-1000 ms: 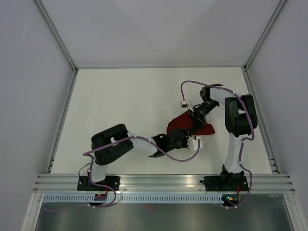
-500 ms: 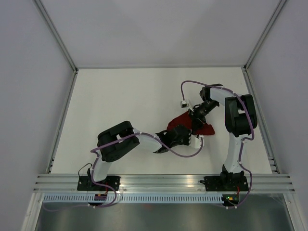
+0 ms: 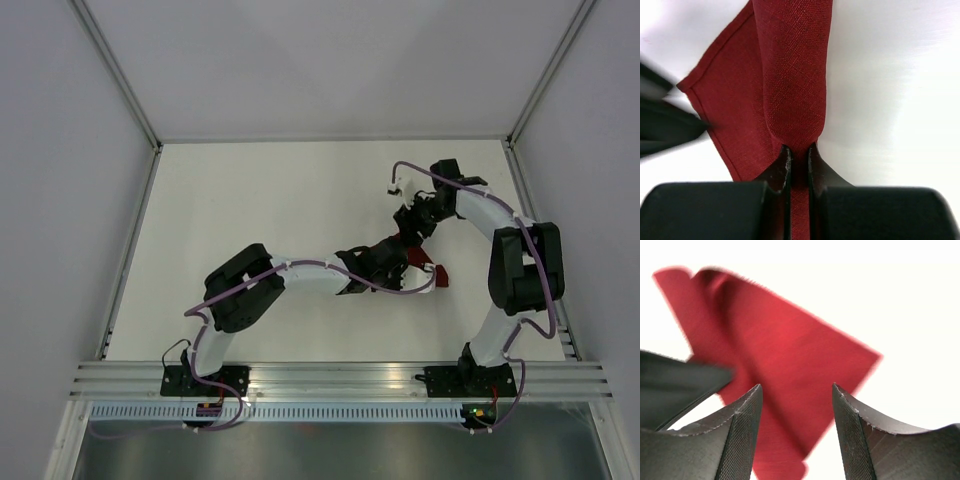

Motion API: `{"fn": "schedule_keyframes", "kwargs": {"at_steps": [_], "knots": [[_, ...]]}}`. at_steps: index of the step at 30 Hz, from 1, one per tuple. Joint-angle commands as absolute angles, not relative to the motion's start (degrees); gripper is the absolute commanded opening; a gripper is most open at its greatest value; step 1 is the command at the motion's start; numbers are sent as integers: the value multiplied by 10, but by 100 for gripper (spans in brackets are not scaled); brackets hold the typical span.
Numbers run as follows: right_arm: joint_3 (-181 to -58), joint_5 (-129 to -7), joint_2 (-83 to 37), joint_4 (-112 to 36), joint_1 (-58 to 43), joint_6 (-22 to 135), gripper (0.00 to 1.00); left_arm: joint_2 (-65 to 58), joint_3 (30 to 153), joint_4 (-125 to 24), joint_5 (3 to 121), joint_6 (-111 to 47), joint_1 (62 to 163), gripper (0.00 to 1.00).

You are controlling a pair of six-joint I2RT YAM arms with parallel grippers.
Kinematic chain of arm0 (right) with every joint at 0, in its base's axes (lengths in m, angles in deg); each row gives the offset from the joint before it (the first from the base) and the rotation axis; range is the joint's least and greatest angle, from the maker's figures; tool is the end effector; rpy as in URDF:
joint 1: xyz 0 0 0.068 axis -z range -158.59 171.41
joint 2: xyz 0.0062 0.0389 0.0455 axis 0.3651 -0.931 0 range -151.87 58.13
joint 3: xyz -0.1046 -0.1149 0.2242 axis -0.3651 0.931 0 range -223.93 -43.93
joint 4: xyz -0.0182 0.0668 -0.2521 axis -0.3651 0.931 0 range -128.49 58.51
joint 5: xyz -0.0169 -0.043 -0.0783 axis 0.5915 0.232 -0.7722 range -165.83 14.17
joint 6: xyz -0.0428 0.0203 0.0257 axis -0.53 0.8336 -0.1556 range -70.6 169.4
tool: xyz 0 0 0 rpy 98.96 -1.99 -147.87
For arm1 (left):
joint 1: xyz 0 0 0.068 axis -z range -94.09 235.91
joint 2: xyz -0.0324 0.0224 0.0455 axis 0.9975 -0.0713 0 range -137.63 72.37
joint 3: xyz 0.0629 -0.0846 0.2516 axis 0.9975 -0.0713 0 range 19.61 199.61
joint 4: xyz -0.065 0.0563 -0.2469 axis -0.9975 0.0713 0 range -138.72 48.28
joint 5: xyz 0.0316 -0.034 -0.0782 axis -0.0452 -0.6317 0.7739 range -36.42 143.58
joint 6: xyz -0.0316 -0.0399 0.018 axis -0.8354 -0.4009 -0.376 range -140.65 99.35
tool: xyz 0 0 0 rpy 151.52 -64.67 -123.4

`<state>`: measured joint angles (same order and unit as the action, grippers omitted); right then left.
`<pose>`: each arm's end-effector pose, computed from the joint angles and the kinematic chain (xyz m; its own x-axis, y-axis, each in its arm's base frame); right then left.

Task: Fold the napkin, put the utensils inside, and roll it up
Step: Roll the napkin with the utensil

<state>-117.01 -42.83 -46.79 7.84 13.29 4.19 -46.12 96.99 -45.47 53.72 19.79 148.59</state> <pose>0.3428 0.0687 0.1886 -0.5200 -0.6755 -0.5228 -0.8490 0.4757 0.2299 0.2058 -0.3984 0.1529 0.3326 0.7695 -0.5452 0.8849 -0.0548 0.4625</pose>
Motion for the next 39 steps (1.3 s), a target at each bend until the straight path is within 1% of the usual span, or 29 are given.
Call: {"fn": "schedule_keyframes", "kwargs": {"at_steps": [1,4,9,13,14,21,23,25,28,32,35,38,39], "knots": [[-1175,-466,-418,-67,171,179,63,-467,988,-347,598,141,1496,2],[-1165,-478,-394,-104,210,210,63,-467,995,-315,619,125,1495,2],[-1152,-419,-333,-78,303,199,63,-489,1042,-247,681,91,1488,2],[-1113,-392,-253,-40,321,153,63,-520,1088,-195,735,69,1475,3],[-1099,-386,-214,-37,322,143,63,-525,1097,-174,745,60,1473,3],[-981,-354,-64,14,322,26,63,-577,1164,-102,831,30,1436,4],[-964,-344,-15,36,321,-16,63,-592,1190,-87,859,22,1427,5],[-954,-322,14,94,322,-83,63,-615,1214,-66,879,14,1413,5],[-960,-300,22,183,320,-161,64,-639,1237,-54,900,3,1397,6],[-961,-289,9,242,319,-241,64,-662,1267,-37,911,-4,1386,6],[-949,-305,5,230,299,-235,66,-682,1288,-21,912,-7,1380,8],[-910,-347,14,142,236,-184,66,-703,1314,3,923,-11,1372,9],[-879,-391,20,110,189,-138,67,-710,1320,8,923,-11,1370,10]]}}
